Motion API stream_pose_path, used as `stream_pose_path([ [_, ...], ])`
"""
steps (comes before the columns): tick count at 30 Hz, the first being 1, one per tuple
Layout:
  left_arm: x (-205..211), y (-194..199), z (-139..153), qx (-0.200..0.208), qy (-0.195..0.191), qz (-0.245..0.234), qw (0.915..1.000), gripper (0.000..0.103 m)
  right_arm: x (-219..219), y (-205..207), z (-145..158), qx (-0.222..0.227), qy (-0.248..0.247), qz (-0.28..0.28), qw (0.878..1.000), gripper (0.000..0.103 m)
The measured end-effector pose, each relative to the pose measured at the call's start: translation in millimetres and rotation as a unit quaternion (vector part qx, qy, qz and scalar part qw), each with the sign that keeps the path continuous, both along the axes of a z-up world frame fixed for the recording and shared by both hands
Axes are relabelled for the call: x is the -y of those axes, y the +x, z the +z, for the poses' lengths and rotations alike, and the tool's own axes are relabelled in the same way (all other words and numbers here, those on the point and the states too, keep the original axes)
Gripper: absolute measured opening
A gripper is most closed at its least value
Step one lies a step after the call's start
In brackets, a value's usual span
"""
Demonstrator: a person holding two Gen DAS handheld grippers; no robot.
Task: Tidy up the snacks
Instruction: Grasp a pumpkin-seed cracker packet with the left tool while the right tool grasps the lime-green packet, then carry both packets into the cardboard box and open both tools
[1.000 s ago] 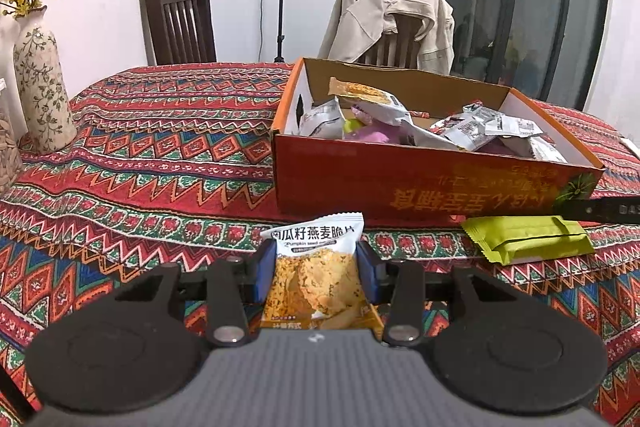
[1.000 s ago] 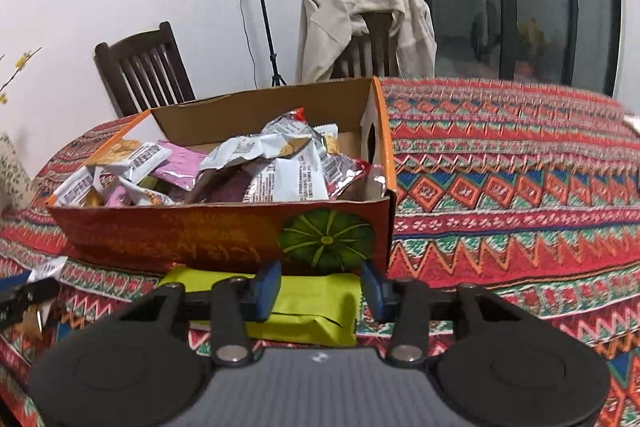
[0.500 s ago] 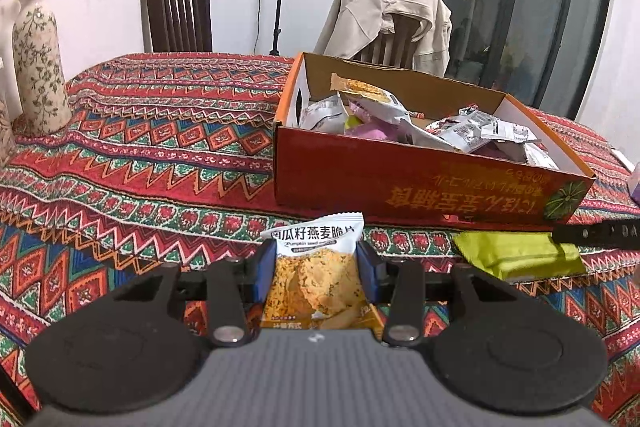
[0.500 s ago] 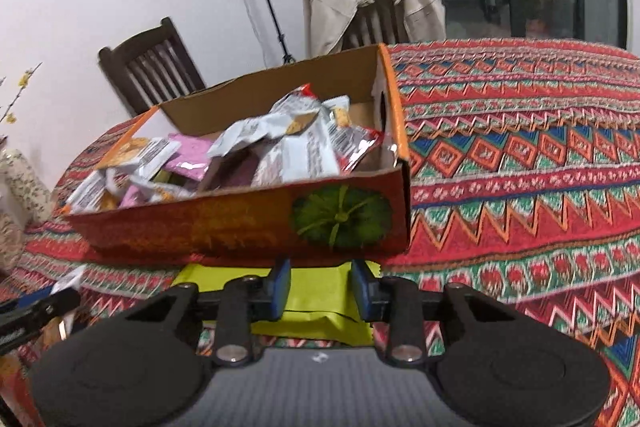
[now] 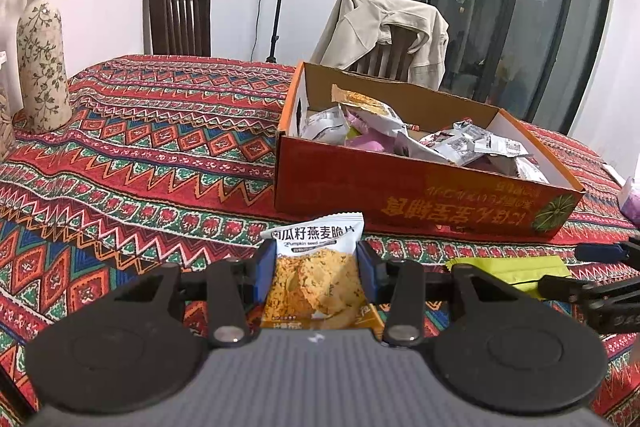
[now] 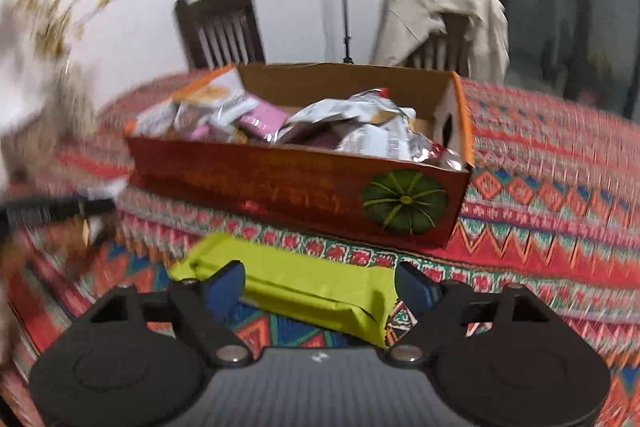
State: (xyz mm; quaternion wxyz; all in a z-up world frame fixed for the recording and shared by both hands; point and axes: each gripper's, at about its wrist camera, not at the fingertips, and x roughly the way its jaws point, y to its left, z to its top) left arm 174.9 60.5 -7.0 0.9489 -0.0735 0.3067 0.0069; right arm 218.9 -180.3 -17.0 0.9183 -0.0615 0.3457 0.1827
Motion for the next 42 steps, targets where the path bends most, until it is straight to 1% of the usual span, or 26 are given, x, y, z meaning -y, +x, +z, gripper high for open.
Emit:
stream_pose_path([
  [2,0,0,0,0.001,0.000,-0.001,1.0000,0.044,-7,4,-3,0.010,-0.018,0.010,1.000,0.085],
  [3,-1,0,0,0.001,-0.001,-0.001,1.0000,0.044,-10,7,-3,0.011,-0.019,0.017,1.000,0.087],
  [6,-1,0,0,-0.001,-0.006,0.002,1.0000,0.044,-18,15,-6,0.002,-0.030,0.035,0.999,0.089],
  [8,-3,0,0,-0.001,-0.010,0.001,0.9999,0.044,-22,23,-11,-0.015,-0.027,0.041,0.999,0.088],
  [10,-3,-1,1,0.001,-0.012,0.000,0.9999,0.044,-21,26,-14,-0.031,-0.007,0.049,0.998,0.083],
  [11,-4,-1,1,0.002,-0.013,-0.001,0.9999,0.044,-18,25,-14,-0.035,0.007,0.049,0.998,0.077],
  [12,-4,-2,1,0.002,-0.014,-0.001,0.9999,0.044,-18,23,-13,-0.034,0.005,0.046,0.998,0.068],
  [14,-4,-2,1,0.003,-0.015,-0.002,0.9999,0.044,-16,17,-10,-0.040,0.008,0.044,0.998,0.057],
  [16,-4,-3,2,0.005,-0.015,-0.004,0.9999,0.044,-15,9,-8,-0.047,0.008,0.042,0.998,0.050],
  [17,-4,-4,2,0.007,-0.015,-0.005,0.9999,0.044,-15,6,-7,-0.049,0.007,0.043,0.998,0.044],
  [20,-2,-5,3,0.010,-0.013,-0.007,0.9998,0.044,-16,-11,-6,-0.044,0.005,0.044,0.998,0.037],
  [24,-1,-7,4,0.013,-0.010,-0.008,0.9998,0.044,-16,-30,-4,-0.033,0.015,0.040,0.999,0.033],
  [29,6,-13,10,0.029,0.006,-0.011,0.9995,0.044,-14,-43,1,-0.012,0.024,0.028,0.999,0.033],
  [33,11,-17,19,0.036,0.011,-0.018,0.9991,0.044,-10,-53,14,0.009,0.035,0.027,0.999,0.033],
  [37,15,-21,33,0.046,0.014,-0.020,0.9986,0.044,-4,-56,29,0.032,0.047,0.024,0.998,0.033],
  [42,24,-10,56,0.065,0.035,-0.015,0.9972,0.044,1,-51,50,0.063,0.063,0.016,0.996,0.033],
])
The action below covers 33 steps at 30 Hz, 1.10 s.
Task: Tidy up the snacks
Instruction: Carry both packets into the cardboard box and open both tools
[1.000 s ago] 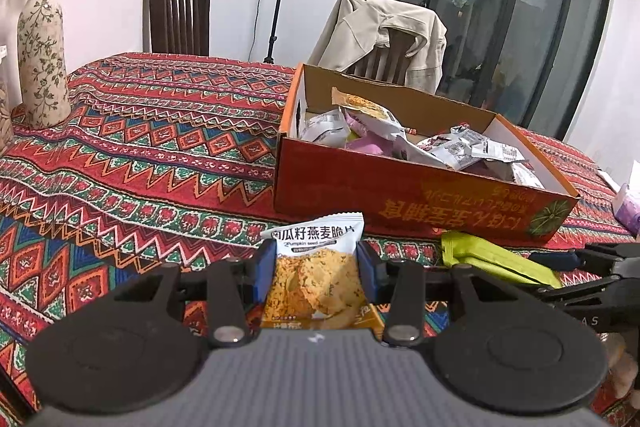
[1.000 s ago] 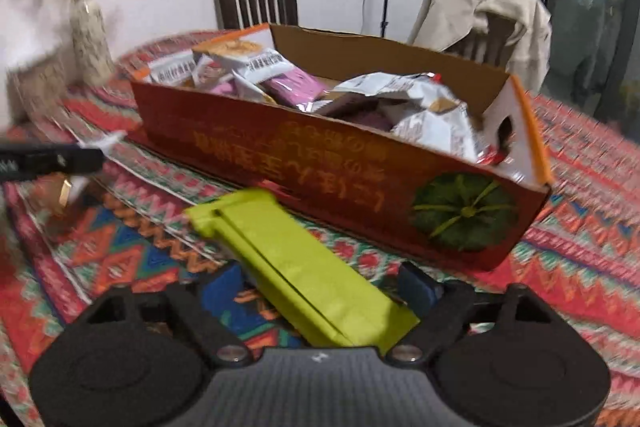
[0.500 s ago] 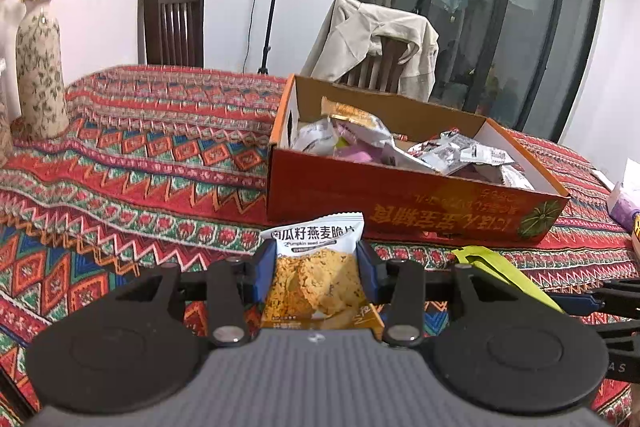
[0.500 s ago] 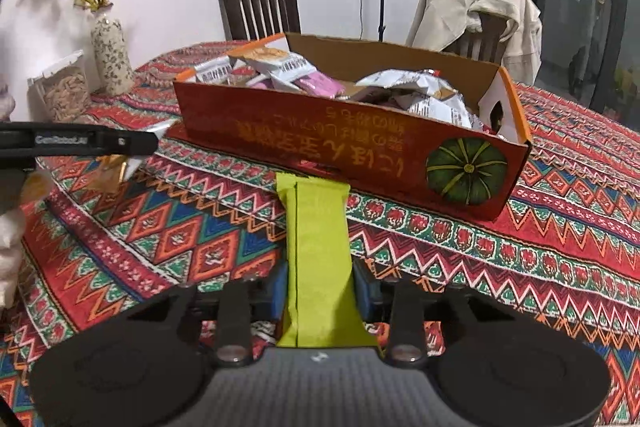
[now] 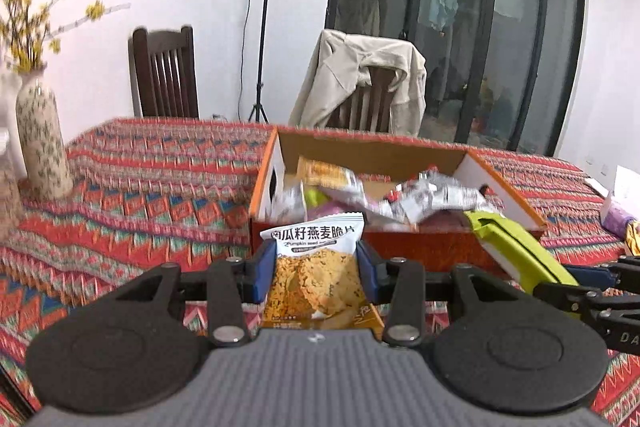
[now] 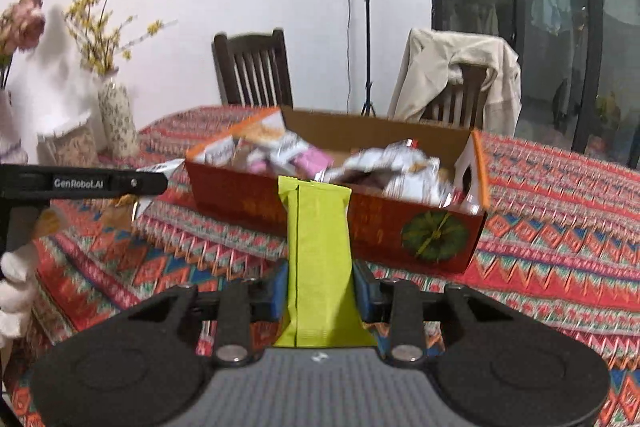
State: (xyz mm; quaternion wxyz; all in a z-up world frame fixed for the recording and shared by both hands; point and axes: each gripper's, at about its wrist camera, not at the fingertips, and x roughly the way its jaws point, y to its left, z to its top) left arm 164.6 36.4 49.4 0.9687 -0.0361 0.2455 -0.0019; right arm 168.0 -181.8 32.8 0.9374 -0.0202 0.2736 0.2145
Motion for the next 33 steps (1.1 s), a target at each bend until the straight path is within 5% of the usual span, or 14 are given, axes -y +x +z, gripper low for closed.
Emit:
stream_pose_path([
  [15,31,89,36,0.020,-0.006,0.025,0.9995,0.044,15,92,36,0.031,0.059,-0.085,0.994,0.033],
  [27,25,134,-2,0.017,-0.010,0.042,0.9989,0.044,-1,136,2,0.073,0.011,-0.130,0.989,0.033],
  [30,19,132,-6,0.019,-0.023,0.032,0.9990,0.058,-1,139,-4,0.068,0.007,-0.120,0.990,0.034],
  [31,18,131,-6,0.023,-0.025,0.033,0.9989,0.075,-1,139,-6,0.066,0.010,-0.119,0.991,0.034],
  [32,17,129,-6,0.029,-0.027,0.036,0.9986,0.089,0,138,-6,0.064,0.014,-0.118,0.991,0.039],
  [33,17,126,-5,0.036,-0.024,0.041,0.9982,0.095,2,136,-6,0.063,0.019,-0.117,0.991,0.055],
])
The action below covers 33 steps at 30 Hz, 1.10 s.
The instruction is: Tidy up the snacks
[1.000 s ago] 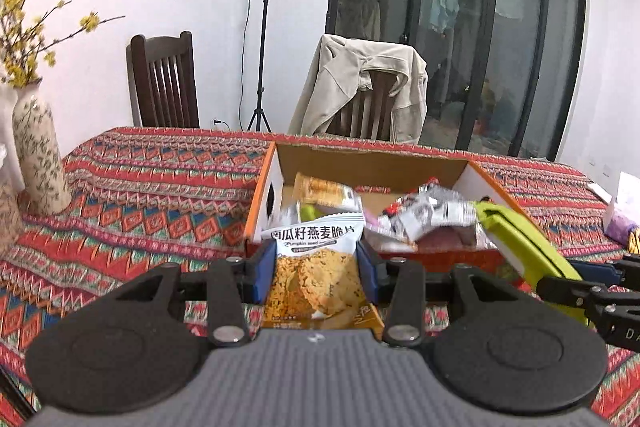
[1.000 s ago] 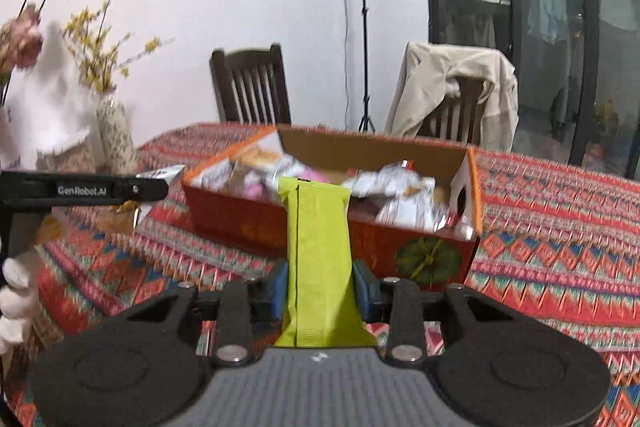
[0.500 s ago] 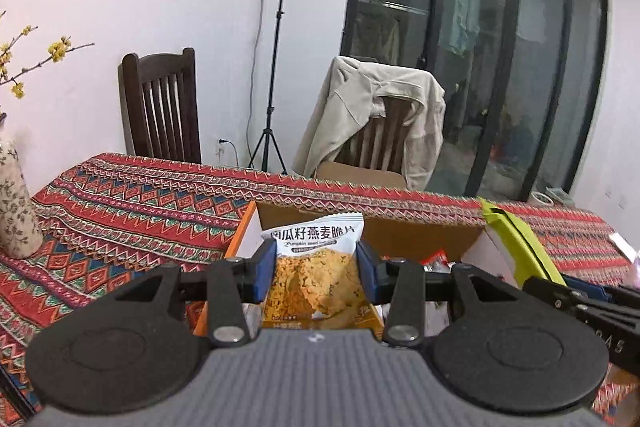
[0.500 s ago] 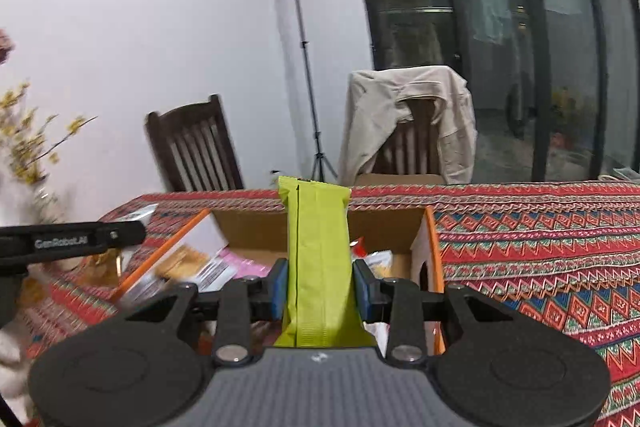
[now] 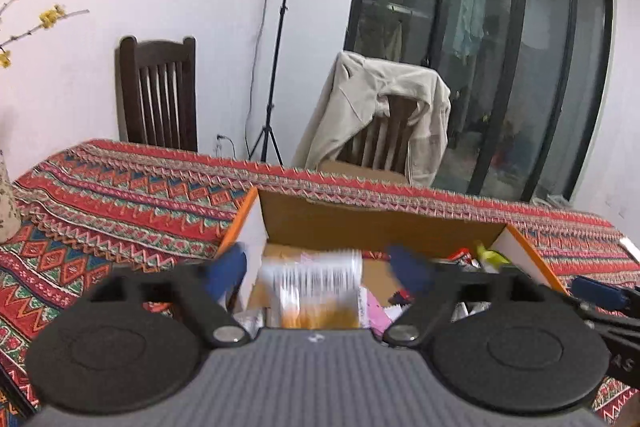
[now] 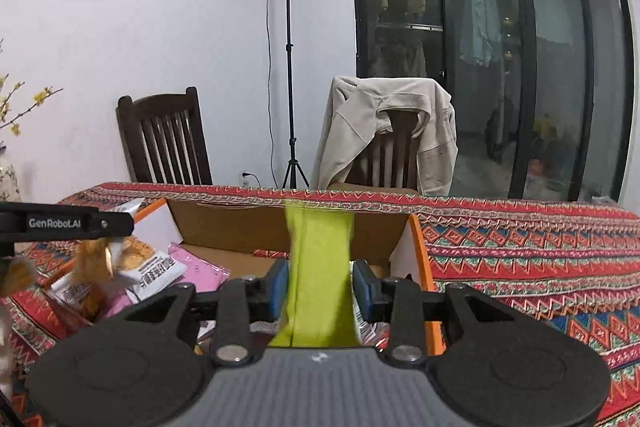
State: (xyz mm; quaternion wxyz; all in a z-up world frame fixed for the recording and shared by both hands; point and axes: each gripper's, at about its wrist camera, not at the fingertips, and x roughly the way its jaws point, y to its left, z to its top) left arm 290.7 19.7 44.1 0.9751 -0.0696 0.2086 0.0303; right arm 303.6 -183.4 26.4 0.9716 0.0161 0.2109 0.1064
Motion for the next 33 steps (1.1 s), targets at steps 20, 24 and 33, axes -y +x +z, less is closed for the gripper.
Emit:
stream_pose_path([
  [20,0,-81,63,0.091,-0.016,-0.016,0.9956,0.103,12,-66,42,0.082,0.035,-0.019,0.996,0.103],
  [24,-4,-113,66,0.087,-0.009,-0.029,0.9958,0.103,13,-100,55,0.100,0.036,-0.009,0.994,0.103],
  [33,-16,-182,39,0.080,0.004,-0.039,0.9960,0.103,18,-170,54,0.108,0.033,0.010,0.994,0.103],
])
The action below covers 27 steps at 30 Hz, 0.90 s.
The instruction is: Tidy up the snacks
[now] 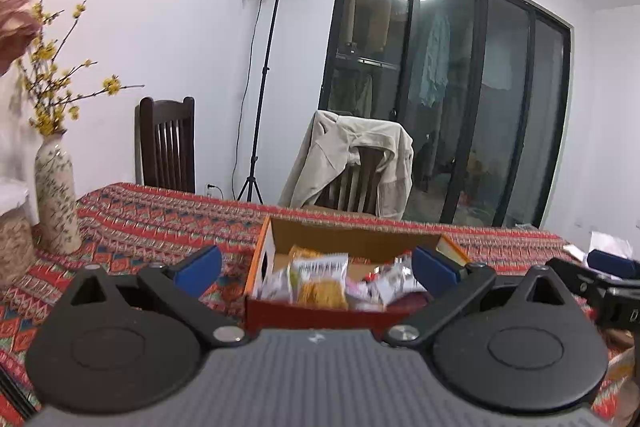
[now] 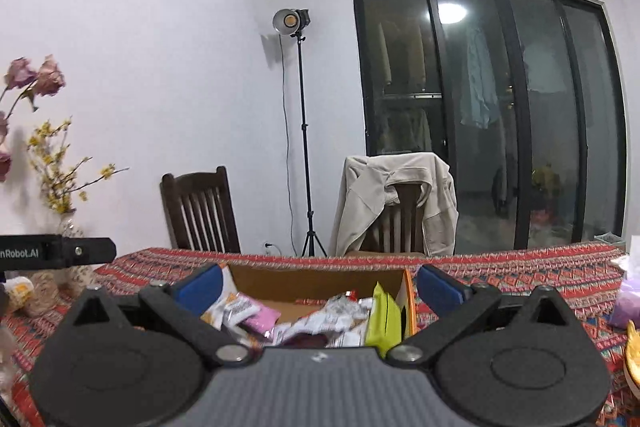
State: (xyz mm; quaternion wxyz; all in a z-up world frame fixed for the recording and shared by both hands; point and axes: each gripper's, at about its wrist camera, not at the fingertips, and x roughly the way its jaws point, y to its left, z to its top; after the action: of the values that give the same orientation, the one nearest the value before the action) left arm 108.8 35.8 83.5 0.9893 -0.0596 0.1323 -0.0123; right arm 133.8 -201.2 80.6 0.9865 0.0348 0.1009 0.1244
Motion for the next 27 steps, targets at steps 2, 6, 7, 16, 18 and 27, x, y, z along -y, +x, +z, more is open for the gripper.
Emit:
stream_pose_path([
  [2,0,-14,-11,0.000,0.010,0.000,0.9999,0.103,1,-11,-6,-0.005,0.001,0.000,1.000,0.103],
  [6,-4,-31,-31,-0.015,0.020,-0.008,0.9997,0.103,1,-31,-24,-0.024,-0.008,-0.001,1.000,0.103],
  [7,-5,-33,-36,-0.022,0.020,-0.010,0.9995,0.103,1,-34,-30,-0.031,-0.010,-0.002,0.999,0.103],
  [16,0,-46,-68,-0.065,0.028,-0.022,0.9973,0.103,5,-52,-67,-0.087,-0.006,-0.005,0.996,0.103],
  [18,1,-48,-71,-0.072,0.028,-0.025,0.9967,0.103,5,-52,-73,-0.096,-0.005,-0.005,0.995,0.103],
  [27,5,-53,-76,-0.079,0.034,-0.030,0.9958,0.103,3,-55,-77,-0.106,-0.003,-0.002,0.994,0.103],
])
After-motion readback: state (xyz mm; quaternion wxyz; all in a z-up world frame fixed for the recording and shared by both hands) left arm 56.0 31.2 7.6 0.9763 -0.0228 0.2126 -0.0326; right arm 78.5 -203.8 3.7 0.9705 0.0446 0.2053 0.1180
